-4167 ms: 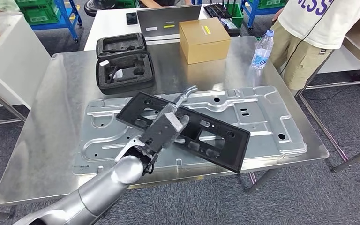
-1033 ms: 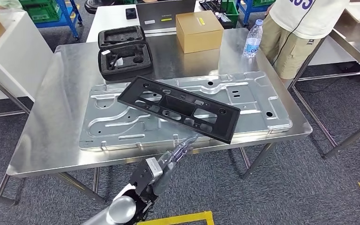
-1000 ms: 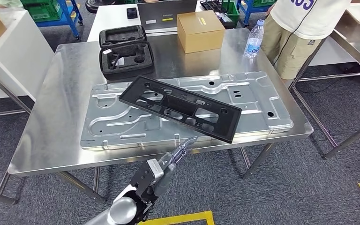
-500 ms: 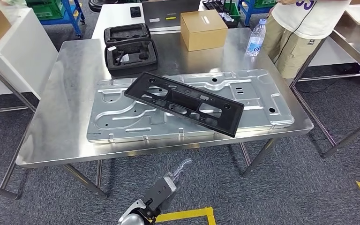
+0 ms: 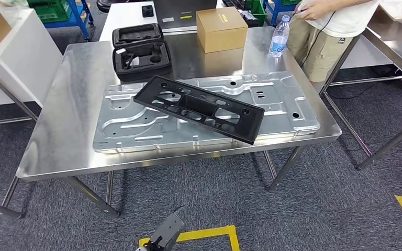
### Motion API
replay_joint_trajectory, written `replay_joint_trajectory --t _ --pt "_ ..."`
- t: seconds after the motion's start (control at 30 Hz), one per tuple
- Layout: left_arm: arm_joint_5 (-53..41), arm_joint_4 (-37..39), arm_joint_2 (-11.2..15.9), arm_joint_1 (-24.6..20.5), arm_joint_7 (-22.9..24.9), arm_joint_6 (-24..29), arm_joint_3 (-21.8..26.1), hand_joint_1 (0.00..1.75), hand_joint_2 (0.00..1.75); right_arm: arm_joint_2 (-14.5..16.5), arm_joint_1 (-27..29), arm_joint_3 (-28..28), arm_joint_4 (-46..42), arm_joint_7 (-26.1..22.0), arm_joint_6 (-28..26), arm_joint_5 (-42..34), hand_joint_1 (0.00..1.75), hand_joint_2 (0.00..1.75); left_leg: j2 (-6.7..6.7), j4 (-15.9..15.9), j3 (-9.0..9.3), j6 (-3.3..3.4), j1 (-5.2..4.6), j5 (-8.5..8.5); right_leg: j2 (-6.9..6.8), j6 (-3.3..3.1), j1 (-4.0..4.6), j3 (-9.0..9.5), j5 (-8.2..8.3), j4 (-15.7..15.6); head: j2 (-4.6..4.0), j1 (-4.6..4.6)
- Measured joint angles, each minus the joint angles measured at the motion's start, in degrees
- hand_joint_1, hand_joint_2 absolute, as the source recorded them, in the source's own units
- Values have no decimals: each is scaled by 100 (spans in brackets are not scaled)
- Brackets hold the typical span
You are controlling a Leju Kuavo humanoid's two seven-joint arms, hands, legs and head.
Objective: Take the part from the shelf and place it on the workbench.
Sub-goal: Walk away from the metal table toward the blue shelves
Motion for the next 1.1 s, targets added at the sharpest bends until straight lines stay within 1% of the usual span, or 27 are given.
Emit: replay_joint_trajectory --t 0.03,0.1,0.13,0.17,0.2,0.23,0.27,0.3,0.33,0.37,0.43,0.47,0.5,0.53,0.6,0.63,0.67,0.7,0.77,0.8,0.83,0.87,0.9,0.97,1.0,1.03,1.1 --pt "18 86 -8 14 22 62 36 0 0 3 -1 0 0 -1 -7 -2 0 0 -1 -56 11 16 -18 7 -5 29 3 -10 19 0 0 1" --pt "3 237 -17 56 63 214 90 0 0 9 1 1 0 -2 -19 -5 0 0 2 -60 -20 69 -11 67 -8 91 -8 -29 34 7 0 1" --pt "-21 305 -23 71 83 287 111 0 0 12 3 2 0 -2 -25 -7 0 0 5 -76 -35 109 1 107 -6 117 -13 -65 -39 80 0 4" --pt "-56 372 -33 82 114 358 126 0 0 15 5 2 0 -2 -29 -7 0 0 9 -95 -57 149 16 150 -4 140 -15 -142 -190 260 1 12" --pt "-91 435 -43 93 151 424 132 0 0 15 6 2 0 -2 -33 -8 0 0 14 -107 -85 177 24 188 -3 156 -23 -264 -416 569 1 20" --pt "-130 500 -48 107 191 483 137 0 0 16 7 2 0 -1 -35 -8 0 0 16 -105 -122 195 21 215 -3 172 -21 -415 -663 966 1 28" --pt "-160 563 -51 130 232 530 142 0 0 19 9 3 0 -1 -35 -9 0 0 21 -102 -160 201 15 241 -4 186 -25 -551 -861 1362 1 32" --pt "-181 622 -52 157 267 568 146 0 0 21 11 3 0 -1 -36 -10 0 0 24 -98 -195 201 9 266 -4 196 -28 -624 -969 1629 0 32" --pt "-197 678 -51 181 293 597 151 0 0 22 14 4 0 -1 -36 -12 0 0 25 -92 -227 195 6 289 -4 201 -32 -588 -962 1675 0 32" --pt "-207 725 -51 203 313 622 153 0 0 23 16 4 0 -1 -37 -15 0 0 23 -84 -255 185 7 309 -5 202 -35 -433 -853 1478 0 32" --pt "-215 800 -51 221 331 652 155 0 0 23 9 4 0 -1 -39 -22 0 0 14 -52 -298 154 7 336 -4 194 -40 94 -551 623 0 33" --pt "-225 836 -51 222 347 673 155 0 0 24 -1 4 0 -2 -40 -24 0 0 12 -29 -319 132 -3 346 1 172 -32 300 -445 256 0 32" --pt "-251 873 -51 222 379 708 156 0 0 25 -8 4 0 -2 -42 -25 0 0 11 -11 -338 105 -15 358 6 145 -24 417 -393 31 0 28" --pt "-282 911 -51 226 435 754 156 0 0 26 -11 4 0 -1 -43 -25 0 0 12 -1 -355 74 -27 375 10 113 -11 447 -382 -51 0 25" --pt "-318 999 -48 254 603 846 156 0 0 33 -5 4 0 2 -44 -23 0 0 9 10 -388 9 -17 403 7 32 -4 409 -321 -45 0 19" --pt "-312 1050 -42 281 700 880 156 0 0 35 -5 4 0 4 -41 -21 0 0 6 65 -424 -25 -4 353 1 -11 -9 382 -287 -50 0 16" --pt "-304 1108 -32 310 794 909 156 0 0 37 -7 4 0 10 -39 -14 0 0 2 213 -495 -58 11 223 -6 -58 -18 346 -249 -58 0 10" --pt "-305 1165 -18 339 891 935 156 0 0 38 -10 4 0 19 -34 -6 0 0 -1 486 -608 -92 26 13 -13 -94 -27 303 -212 -64 0 5" --pt "-343 1271 25 398 1087 968 156 0 0 34 -11 4 0 49 -23 10 0 0 -1 1283 -885 -149 46 -484 -21 -124 -20 210 -151 -60 0 -5" --pt "-367 1315 48 429 1179 974 156 0 0 34 -9 4 0 60 -17 14 0 0 -1 1598 -967 -164 52 -640 -23 -123 -17 165 -121 -58 0 -5" --pt "-389 1357 73 462 1261 980 156 0 0 34 -7 4 0 66 -13 16 0 0 0 1721 -955 -171 54 -687 -25 -120 -15 124 -93 -55 0 -5" --pt "-406 1403 97 491 1330 989 156 0 0 34 -6 4 0 67 -10 18 0 0 0 1585 -816 -170 55 -621 -25 -111 -15 87 -66 -53 0 -5" --pt "-416 1447 119 515 1399 1001 155 0 0 34 -6 4 0 67 -9 19 0 0 0 1228 -570 -160 56 -478 -24 -98 -15 59 -40 -52 0 -5" --pt "-448 1526 160 546 1534 1028 154 0 0 34 -10 4 0 67 -7 22 0 0 -3 336 -24 -119 46 -205 -24 -57 0 15 5 -40 0 -6" --pt "-493 1557 177 561 1621 1043 153 0 0 34 -13 4 0 67 -6 25 0 0 -8 51 131 -92 36 -135 -24 -30 12 -5 28 -32 0 -2" --pt "-566 1582 195 586 1721 1065 147 0 0 34 -17 4 0 67 -4 27 0 0 -13 -78 185 -66 24 -112 -25 0 22 -23 51 -25 0 3" --pt "-791 1633 234 675 1995 1131 107 0 0 34 -19 4 0 73 -2 29 0 0 -14 -92 146 0 18 -75 -20 65 25 -50 94 -19 0 15"
